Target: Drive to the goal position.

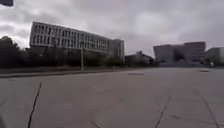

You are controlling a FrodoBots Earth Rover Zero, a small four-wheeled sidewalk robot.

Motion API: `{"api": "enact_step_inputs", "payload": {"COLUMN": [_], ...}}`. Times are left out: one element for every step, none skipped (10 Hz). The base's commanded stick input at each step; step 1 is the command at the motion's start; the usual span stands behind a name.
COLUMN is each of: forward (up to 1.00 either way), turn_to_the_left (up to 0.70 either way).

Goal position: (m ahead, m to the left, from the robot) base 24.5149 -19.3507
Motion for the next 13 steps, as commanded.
{"api": "enact_step_inputs", "payload": {"forward": [0.70,0.70,0.70,0.70,0.70,0.70,0.70,0.70,0.70,0.70,0.70,0.70,0.70], "turn_to_the_left": [-0.35,-0.35,-0.35,-0.35,-0.35,-0.35,-0.35,-0.35,-0.35,-0.35,-0.35,-0.35,-0.35]}}
